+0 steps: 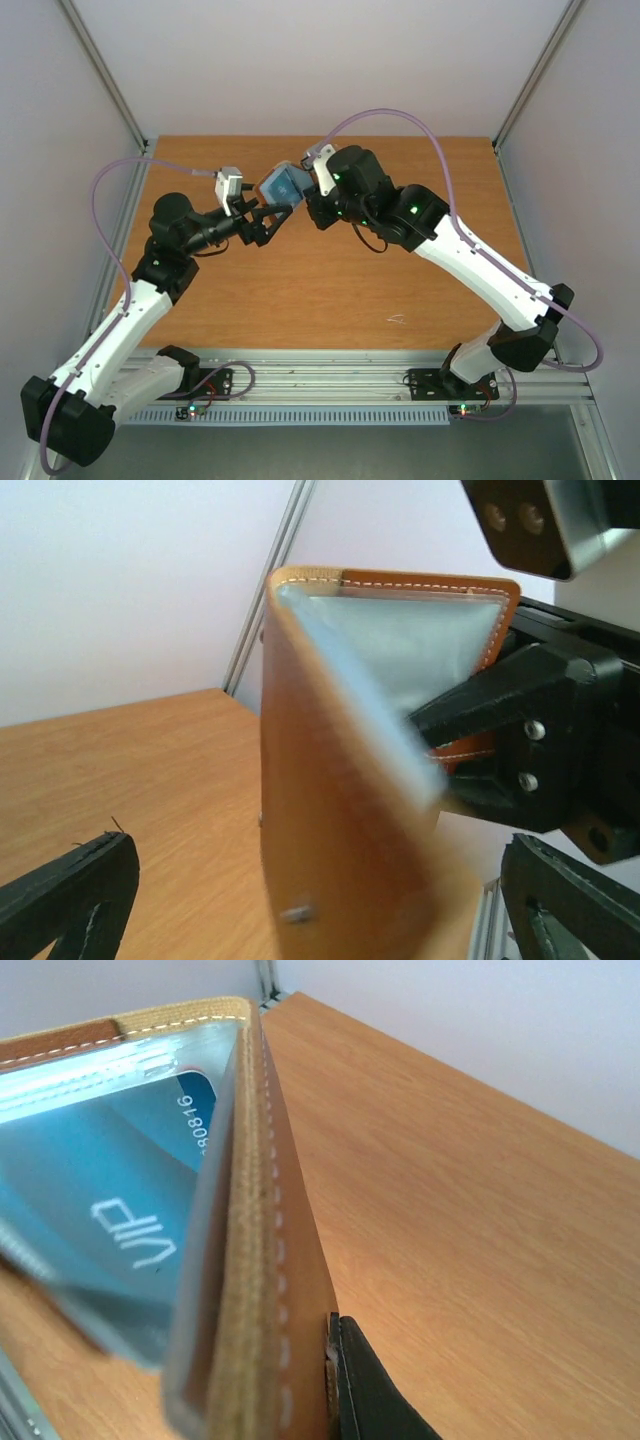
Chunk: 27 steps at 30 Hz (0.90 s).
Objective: Take the credit cards out of the card holder
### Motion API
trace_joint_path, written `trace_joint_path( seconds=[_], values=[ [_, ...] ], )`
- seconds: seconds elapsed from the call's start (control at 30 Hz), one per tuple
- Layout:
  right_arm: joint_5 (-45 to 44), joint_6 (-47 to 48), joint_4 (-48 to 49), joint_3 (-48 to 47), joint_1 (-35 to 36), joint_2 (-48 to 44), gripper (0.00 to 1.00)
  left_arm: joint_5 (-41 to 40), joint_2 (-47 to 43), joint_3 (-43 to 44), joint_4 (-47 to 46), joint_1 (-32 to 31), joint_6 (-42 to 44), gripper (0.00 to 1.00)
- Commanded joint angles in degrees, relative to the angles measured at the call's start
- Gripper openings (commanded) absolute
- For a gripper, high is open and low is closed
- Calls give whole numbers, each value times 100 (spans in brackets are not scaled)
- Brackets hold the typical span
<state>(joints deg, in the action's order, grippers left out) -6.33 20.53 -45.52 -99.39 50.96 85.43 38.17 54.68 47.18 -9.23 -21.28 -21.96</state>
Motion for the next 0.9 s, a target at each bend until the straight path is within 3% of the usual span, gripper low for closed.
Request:
trace_joint_path(
  seconds=[0.0,0.1,0.13,0.3,0.47,0.63,0.7,0.73,0.77,0.87],
  values=[
    [-1099,7,-491,-619,296,347,1,136,66,-34,-476,-61,-98,99],
    [-983,111,-544,-853,382,518,1,5,104,-20,-445,-113,-50,99],
    [-829,168,-494,-841,388,500,1,-111,99,-16,-410,-118,-42,93],
    [-114,339,-50,-336,194,-14,1,-366,-52,-39,-293,-63,24,33],
    [1700,325,77,206,-446,-587,1,20,-146,-102,-359,-56,-28,2],
    [3286,357,72,693,-1251,-922,3,835,-98,-22,-512,-52,64,0],
    [3296,124,-33,810,-1687,-929,23,64,-20,174,270,-60,159,0],
    [3071,70,-168,805,-1808,-905,38,-468,34,278,732,-67,268,0],
    [2668,64,-332,770,-1852,-859,46,-1148,97,364,1315,-74,369,0],
    [1591,284,-869,716,-1862,-617,50,-3247,413,443,2593,-94,1083,0]
  ],
)
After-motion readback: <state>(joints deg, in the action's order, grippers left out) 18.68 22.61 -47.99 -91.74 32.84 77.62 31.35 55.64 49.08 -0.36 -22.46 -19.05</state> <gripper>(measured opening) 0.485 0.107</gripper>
